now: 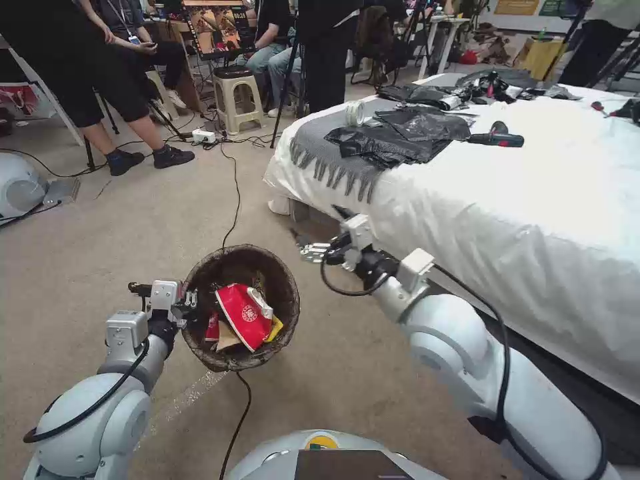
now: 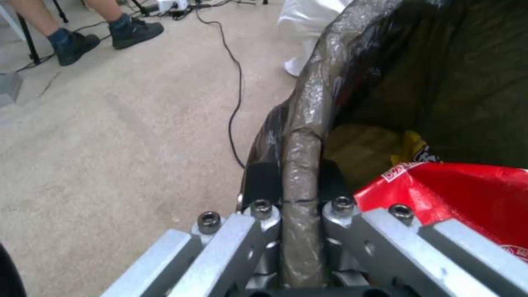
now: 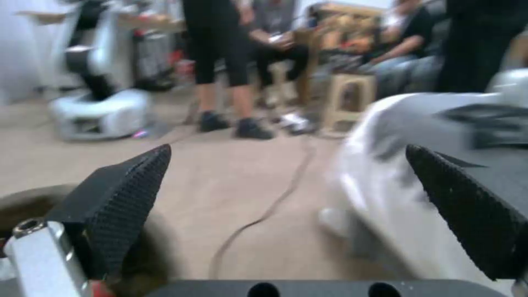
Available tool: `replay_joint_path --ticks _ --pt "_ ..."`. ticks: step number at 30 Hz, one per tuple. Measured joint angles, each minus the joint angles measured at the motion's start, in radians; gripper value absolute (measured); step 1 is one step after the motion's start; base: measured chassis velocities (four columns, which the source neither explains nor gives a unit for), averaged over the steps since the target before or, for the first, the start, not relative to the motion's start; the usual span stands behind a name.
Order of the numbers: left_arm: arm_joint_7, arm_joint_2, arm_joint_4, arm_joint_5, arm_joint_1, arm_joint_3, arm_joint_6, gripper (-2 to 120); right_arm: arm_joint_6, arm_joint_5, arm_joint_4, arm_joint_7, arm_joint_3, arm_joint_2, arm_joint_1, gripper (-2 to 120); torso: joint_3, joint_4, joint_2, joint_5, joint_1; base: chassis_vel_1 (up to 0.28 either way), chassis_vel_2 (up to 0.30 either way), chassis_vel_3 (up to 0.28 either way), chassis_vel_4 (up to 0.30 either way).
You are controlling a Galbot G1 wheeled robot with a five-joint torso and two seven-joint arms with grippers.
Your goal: Pick up the trash bin, then pick up the garbage from the floor and place it into the trash bin.
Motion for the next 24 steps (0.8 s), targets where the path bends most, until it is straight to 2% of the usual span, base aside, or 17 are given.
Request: replay_joint_path --ticks 1,3,4,5,8,9,12,13,17,24 --pt "0.000 -0.001 0.000 0.000 0.000 0.000 0.000 3 0.012 -0.013 0.000 0.000 0.021 0.000 -0.019 100 0.000 0.0002 0.000 0.0001 0.000 0.000 0.000 0.000 0.000" --pt "0.002 -0.003 0.000 0.000 0.002 -0.002 0.000 3 0.083 -0.093 0.001 -0.020 0.157 0.013 -0.149 100 0.000 0.0000 0.000 0.0000 0.000 0.000 0.000 0.000 0.000" --pt "0.002 -0.003 0.000 0.000 0.002 -0.002 0.000 3 0.083 -0.093 0.001 -0.020 0.157 0.013 -0.149 100 0.000 0.0000 0.000 0.0000 0.000 0.000 0.000 0.000 0.000" --pt "0.002 -0.004 0.000 0.000 0.003 -0.004 0.000 3 0.103 -0.120 0.003 -0.030 0.201 0.021 -0.197 100 0.000 -0.0003 0.000 0.0001 0.000 0.000 0.000 0.000 0.000" --pt "0.004 -0.008 0.000 0.000 0.004 -0.006 -0.001 3 0.180 -0.234 0.019 -0.060 0.365 0.096 -0.397 100 0.000 -0.0006 0.000 -0.0001 0.000 0.000 0.000 0.000 0.000" --pt "0.004 -0.008 0.000 0.000 0.004 -0.006 -0.001 3 0.180 -0.234 0.019 -0.060 0.365 0.096 -0.397 100 0.000 -0.0006 0.000 -0.0001 0.000 0.000 0.000 0.000 0.000" --pt "0.007 -0.014 0.000 0.003 0.005 -0.003 -0.002 3 0.238 -0.334 0.029 -0.064 0.451 0.201 -0.521 100 0.000 -0.0003 0.000 -0.0001 0.000 0.000 0.000 0.000 0.000" --pt "0.007 -0.014 0.000 0.003 0.005 -0.003 -0.002 3 0.238 -0.334 0.029 -0.064 0.451 0.201 -0.521 100 0.000 -0.0003 0.000 -0.0001 0.000 0.000 0.000 0.000 0.000" --pt "0.015 -0.019 0.000 0.012 0.007 0.000 -0.003 3 0.316 -0.411 0.029 -0.089 0.543 0.350 -0.662 100 0.000 -0.0002 0.000 -0.0002 0.000 0.000 0.000 0.000 0.000" --pt "0.016 -0.017 0.000 0.017 0.011 0.000 -0.001 3 0.368 -0.442 0.039 -0.118 0.589 0.418 -0.761 100 0.000 -0.0001 0.000 -0.0003 0.000 0.000 0.000 0.000 0.000"
